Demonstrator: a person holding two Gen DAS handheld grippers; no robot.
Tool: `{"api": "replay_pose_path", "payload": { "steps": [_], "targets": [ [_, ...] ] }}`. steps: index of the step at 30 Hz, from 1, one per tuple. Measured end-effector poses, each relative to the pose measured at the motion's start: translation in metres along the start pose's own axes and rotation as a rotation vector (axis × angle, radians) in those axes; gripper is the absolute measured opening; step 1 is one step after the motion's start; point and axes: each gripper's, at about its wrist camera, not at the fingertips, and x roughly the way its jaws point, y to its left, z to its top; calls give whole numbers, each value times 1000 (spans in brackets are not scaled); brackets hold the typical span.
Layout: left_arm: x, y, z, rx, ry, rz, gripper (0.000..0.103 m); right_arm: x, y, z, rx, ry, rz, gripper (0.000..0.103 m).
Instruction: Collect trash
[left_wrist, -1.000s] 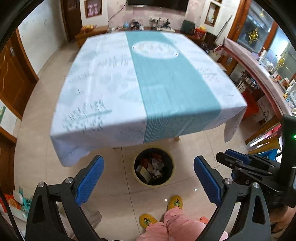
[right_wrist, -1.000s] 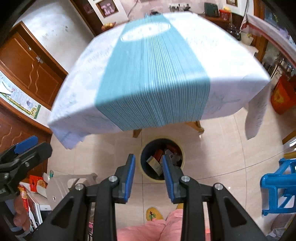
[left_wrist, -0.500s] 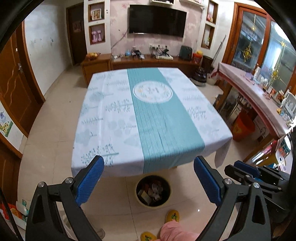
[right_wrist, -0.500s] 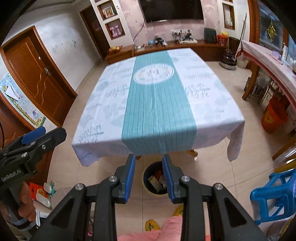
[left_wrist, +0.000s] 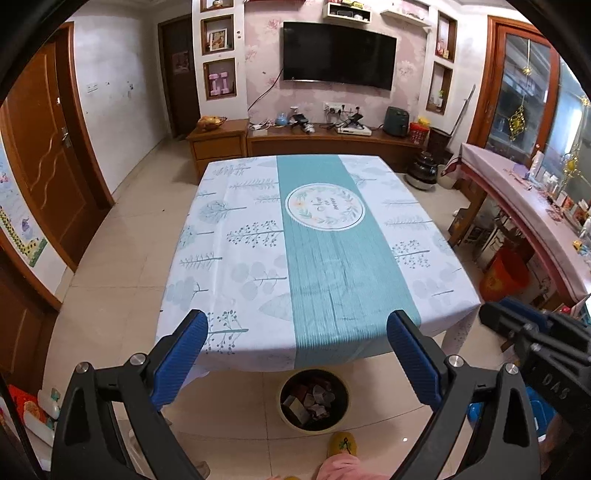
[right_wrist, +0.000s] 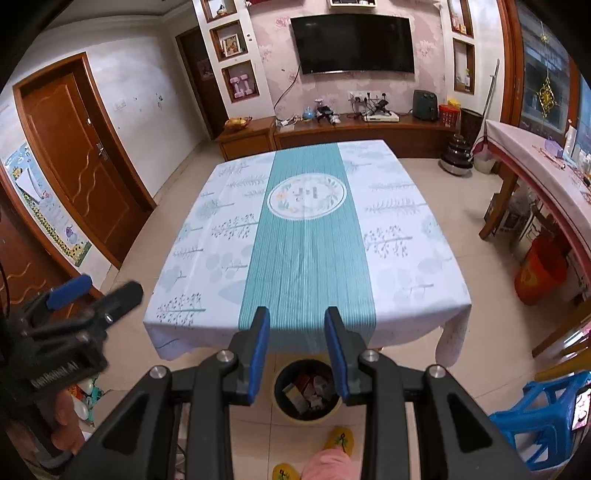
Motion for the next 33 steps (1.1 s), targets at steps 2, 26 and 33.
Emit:
{"api": "replay_pose_path", "payload": {
  "steps": [2,26,33],
  "targets": [
    [3,-3,-1,0,1,12,97,1,-1,1,-4,-7,-8,31],
    [25,-9,-11,-77,88,83,97,20,-7,-2,-34,43,-21,53],
    [26,-12,-10,-73,87,85,97,24,-10,0,-46,51,-12,54]
  ]
}}
